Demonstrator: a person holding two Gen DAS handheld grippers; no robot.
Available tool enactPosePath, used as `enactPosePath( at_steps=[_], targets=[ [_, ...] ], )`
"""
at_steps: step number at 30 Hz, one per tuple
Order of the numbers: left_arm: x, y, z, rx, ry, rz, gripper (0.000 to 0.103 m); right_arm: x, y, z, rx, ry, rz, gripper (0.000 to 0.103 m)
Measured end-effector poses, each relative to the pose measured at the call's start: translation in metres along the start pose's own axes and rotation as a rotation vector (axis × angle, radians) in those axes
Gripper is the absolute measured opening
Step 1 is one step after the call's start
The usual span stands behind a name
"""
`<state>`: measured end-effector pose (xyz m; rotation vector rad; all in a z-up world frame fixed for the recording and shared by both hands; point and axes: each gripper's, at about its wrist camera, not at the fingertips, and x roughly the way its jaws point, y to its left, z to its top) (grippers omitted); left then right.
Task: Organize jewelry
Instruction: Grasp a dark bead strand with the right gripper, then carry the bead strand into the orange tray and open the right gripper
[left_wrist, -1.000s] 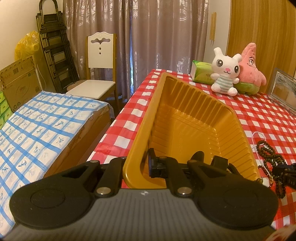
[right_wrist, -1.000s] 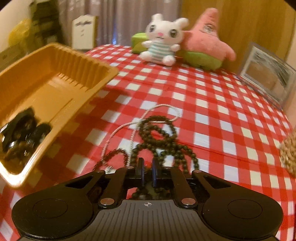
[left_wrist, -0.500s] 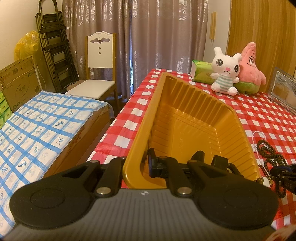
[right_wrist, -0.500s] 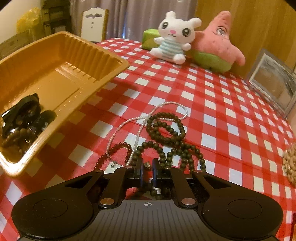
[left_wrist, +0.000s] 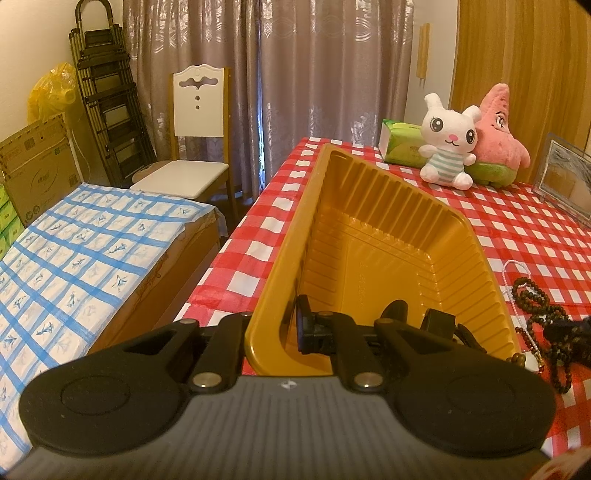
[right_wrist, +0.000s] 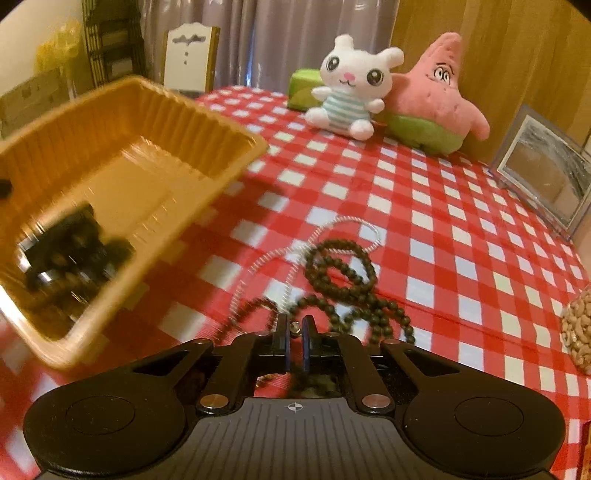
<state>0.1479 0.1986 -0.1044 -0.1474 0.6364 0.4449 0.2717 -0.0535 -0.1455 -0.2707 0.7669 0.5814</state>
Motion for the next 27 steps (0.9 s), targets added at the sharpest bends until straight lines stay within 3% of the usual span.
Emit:
enactPosePath(
  at_steps=[11, 19, 27],
  targets=[
    [-0.001, 0.000, 0.003, 0.006, 0.000, -0.017, 0.008, -0.037, 0.061, 0.051, 0.097, -0.058, 0.262, 0.006],
    [0.000, 0.003, 0.007, 0.013, 0.002, -0.034, 0.008, -0.016, 0.109, 0.061, 0.059, -0.060, 0.324, 0.006],
    [0.002, 0.007, 0.006, 0.006, 0.009, -0.045, 0.008, 0.004, 0.124, 0.063, 0.046, -0.070, 0.365, 0.006]
  ],
)
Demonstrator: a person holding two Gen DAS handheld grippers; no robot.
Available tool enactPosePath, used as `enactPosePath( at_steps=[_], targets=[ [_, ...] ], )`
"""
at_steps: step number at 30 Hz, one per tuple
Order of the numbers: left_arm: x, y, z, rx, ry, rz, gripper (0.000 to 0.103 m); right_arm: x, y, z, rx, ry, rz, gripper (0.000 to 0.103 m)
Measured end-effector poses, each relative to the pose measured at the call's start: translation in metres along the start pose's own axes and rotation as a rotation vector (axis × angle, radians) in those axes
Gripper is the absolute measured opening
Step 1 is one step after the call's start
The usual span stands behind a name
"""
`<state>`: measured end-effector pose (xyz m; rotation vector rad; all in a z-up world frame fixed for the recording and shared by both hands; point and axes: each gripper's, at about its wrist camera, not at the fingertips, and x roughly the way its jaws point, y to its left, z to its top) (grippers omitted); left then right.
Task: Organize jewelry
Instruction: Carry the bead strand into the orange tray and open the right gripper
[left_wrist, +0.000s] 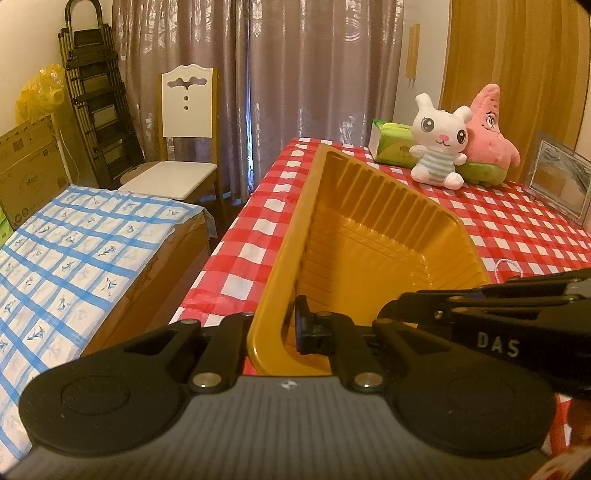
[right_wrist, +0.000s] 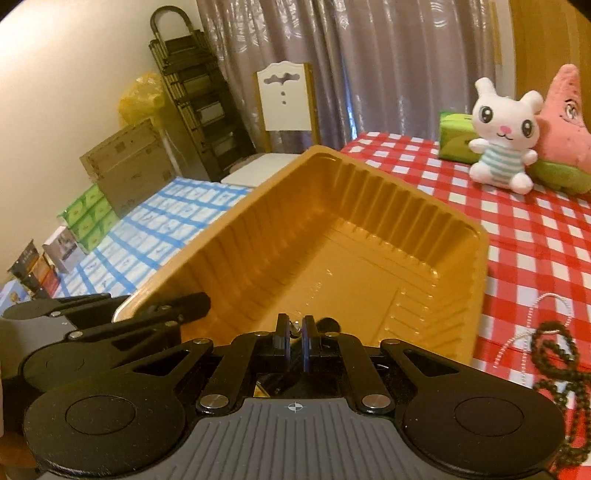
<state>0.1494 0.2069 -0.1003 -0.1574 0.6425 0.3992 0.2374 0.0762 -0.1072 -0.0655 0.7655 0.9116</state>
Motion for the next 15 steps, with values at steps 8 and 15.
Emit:
enactPosePath(
  at_steps=[8, 15],
  targets=[
    [0.0005, 0.0003, 0.0002, 0.000, 0.000, 0.000, 0.008, 0.0110, 0.0010, -0.0001, 0.022, 0.004, 0.009, 0.006],
    [0.0016, 0.0000, 0.0011, -0.002, 0.001, 0.002, 0.008, 0.0064, -0.0006, -0.0018, 0.030, 0.007, -0.001, 0.013]
  ],
)
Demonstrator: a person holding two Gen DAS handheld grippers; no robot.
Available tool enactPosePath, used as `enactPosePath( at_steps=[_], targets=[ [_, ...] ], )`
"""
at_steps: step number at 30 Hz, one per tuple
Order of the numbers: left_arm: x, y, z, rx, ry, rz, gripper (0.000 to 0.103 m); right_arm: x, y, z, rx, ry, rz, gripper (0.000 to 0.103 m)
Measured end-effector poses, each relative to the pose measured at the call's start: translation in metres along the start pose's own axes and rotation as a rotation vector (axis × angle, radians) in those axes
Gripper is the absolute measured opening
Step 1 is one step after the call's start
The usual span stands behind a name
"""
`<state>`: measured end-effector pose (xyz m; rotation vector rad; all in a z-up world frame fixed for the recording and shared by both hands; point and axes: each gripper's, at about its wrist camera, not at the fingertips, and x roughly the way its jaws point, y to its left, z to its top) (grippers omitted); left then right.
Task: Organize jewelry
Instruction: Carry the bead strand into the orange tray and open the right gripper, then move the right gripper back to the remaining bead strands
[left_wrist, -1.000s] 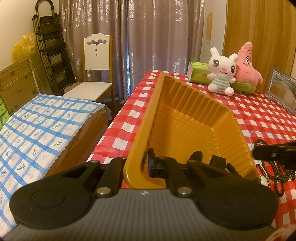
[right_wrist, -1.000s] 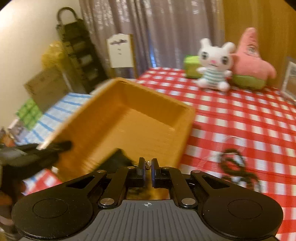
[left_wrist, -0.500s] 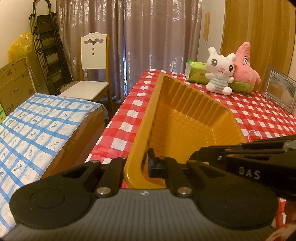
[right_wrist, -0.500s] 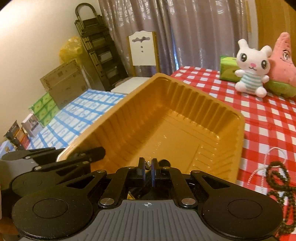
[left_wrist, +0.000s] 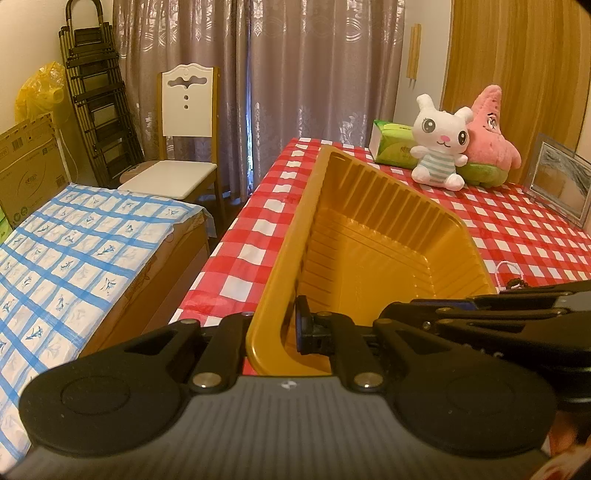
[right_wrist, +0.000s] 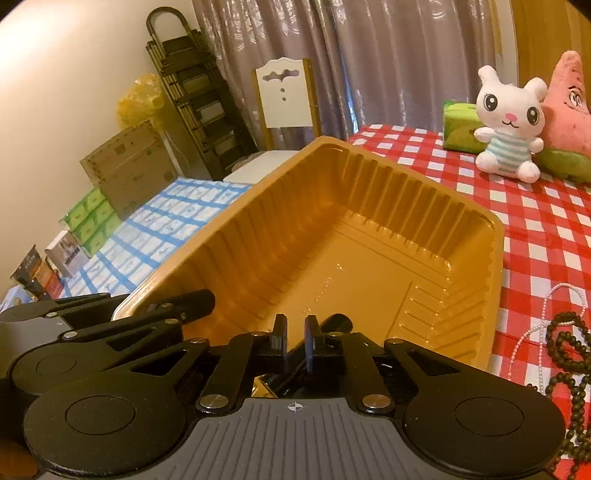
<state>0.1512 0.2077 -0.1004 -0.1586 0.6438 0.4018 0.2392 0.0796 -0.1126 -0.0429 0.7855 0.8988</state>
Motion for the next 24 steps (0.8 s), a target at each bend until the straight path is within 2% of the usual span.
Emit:
enactPosePath(
  at_steps=[10, 17, 21, 24],
  targets=[
    [0.002, -0.001, 0.002, -0.001, 0.000, 0.006, 0.008, -0.021, -0.010, -0.002, 0.030, -0.020, -0.013, 0.029],
    [0.002, -0.001, 0.003, 0.003, -0.004, 0.011, 0.009, -0.057, -0.040, -0.011, 0.104, -0.053, -0.030, 0.039],
    [0.002, -0.002, 0.003, 0.002, -0.003, 0.012, 0.009, -0.080, -0.068, -0.027, 0.164, -0.058, -0.084, 0.050],
    [0.002, -0.002, 0.003, 0.003, -0.003, 0.013, 0.009, -0.095, -0.092, -0.040, 0.212, -0.049, -0.141, 0.053]
  ],
)
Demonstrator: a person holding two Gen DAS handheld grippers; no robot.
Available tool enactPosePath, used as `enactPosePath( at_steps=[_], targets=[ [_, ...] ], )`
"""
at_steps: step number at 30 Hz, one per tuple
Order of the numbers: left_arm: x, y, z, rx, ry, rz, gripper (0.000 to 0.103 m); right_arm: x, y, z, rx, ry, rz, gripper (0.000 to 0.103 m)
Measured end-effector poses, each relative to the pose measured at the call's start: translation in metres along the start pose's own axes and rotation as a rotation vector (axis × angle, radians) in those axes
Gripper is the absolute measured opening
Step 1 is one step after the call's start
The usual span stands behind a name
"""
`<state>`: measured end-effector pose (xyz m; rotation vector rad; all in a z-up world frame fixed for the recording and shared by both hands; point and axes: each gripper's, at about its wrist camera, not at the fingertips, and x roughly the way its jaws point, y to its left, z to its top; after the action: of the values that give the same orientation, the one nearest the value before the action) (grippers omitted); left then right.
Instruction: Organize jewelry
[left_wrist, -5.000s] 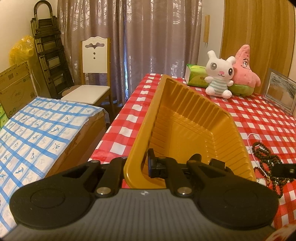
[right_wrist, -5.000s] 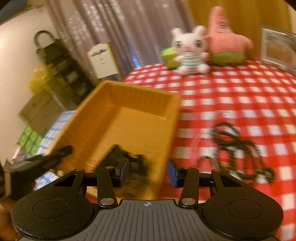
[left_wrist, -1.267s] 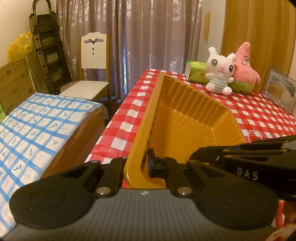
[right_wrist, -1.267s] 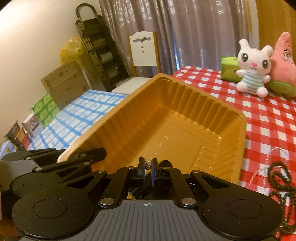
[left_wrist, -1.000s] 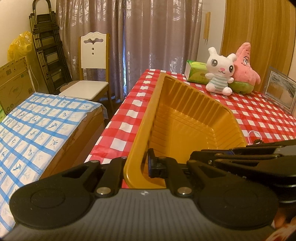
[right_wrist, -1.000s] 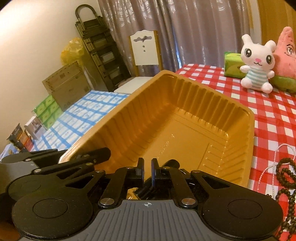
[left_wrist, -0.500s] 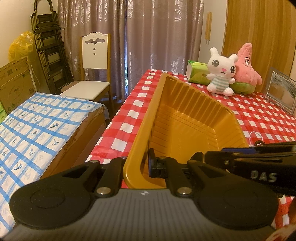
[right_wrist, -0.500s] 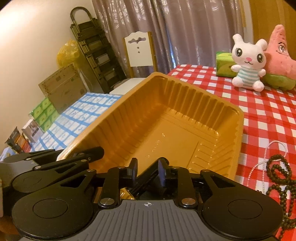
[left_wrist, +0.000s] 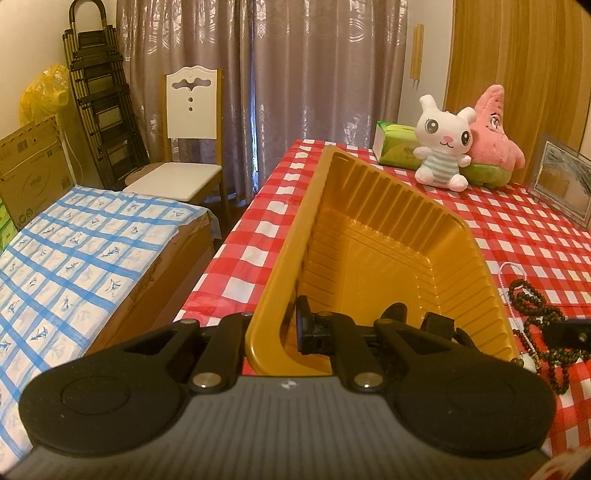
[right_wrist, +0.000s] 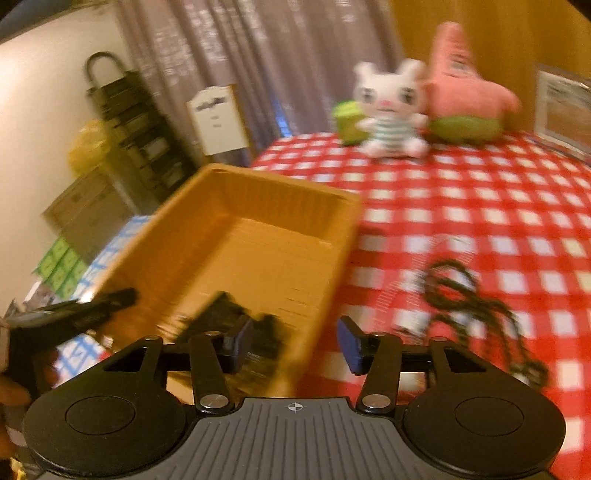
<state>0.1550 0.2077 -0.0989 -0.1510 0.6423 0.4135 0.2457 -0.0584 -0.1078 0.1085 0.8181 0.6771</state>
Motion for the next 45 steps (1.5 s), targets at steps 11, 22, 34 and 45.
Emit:
enactPosePath(
  at_steps=[11, 22, 34, 45],
  targets=[
    [-0.002, 0.000, 0.000, 0.001, 0.000, 0.011, 0.009, -0.015, -0.049, -0.023, 0.016, 0.061, -0.115, 0.053],
    [-0.003, -0.001, 0.000, 0.002, 0.001, 0.018, 0.009, 0.014, -0.039, -0.025, -0.077, 0.089, -0.123, 0.026],
    [-0.004, -0.001, -0.001, 0.000, 0.002, 0.018, 0.009, 0.046, -0.035, -0.027, -0.172, 0.119, -0.188, 0.013],
    [-0.004, -0.001, -0.001, 0.000, 0.001, 0.018, 0.009, 0.030, -0.037, -0.012, -0.146, 0.047, -0.172, 0.002]
  ],
)
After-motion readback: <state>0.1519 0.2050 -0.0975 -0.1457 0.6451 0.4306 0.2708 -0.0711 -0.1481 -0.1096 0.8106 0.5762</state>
